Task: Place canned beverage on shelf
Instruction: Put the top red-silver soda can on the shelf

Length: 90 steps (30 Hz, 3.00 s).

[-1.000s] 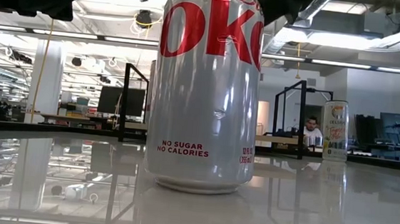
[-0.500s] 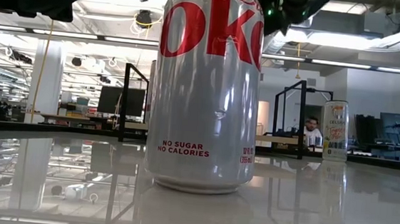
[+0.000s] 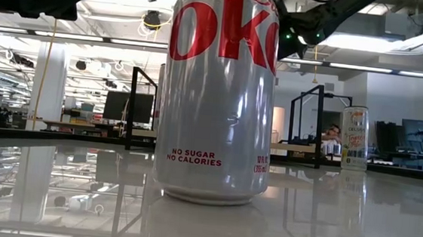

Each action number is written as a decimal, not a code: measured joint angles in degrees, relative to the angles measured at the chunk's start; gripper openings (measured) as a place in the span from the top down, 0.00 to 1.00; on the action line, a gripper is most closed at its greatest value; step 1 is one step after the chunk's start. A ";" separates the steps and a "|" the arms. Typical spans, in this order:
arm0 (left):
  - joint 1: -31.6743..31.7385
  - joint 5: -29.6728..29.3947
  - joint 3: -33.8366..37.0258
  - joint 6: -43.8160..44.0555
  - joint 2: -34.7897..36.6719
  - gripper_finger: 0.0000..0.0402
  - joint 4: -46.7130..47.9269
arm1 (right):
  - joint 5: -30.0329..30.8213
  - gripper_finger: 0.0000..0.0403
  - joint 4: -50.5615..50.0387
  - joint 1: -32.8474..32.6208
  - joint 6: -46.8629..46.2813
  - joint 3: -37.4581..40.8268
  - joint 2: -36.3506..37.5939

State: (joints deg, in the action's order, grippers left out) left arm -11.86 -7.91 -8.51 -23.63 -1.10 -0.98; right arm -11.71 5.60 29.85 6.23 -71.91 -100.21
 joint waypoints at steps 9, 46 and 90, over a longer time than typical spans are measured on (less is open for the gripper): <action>0.00 0.01 0.00 -1.38 0.00 1.00 -0.23 | -0.89 0.29 1.30 -0.04 -0.58 -0.12 -3.89; 0.00 0.01 0.00 1.78 0.00 1.00 1.34 | 4.73 0.36 -12.07 -8.84 -1.82 7.51 13.55; 0.00 -0.89 0.00 0.45 -0.02 1.00 0.55 | 18.27 0.96 21.01 -12.94 -14.73 19.41 0.21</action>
State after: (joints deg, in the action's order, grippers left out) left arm -11.86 -8.80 -8.51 -23.18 -1.13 -0.43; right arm 6.56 26.61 16.90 -8.49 -52.50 -100.00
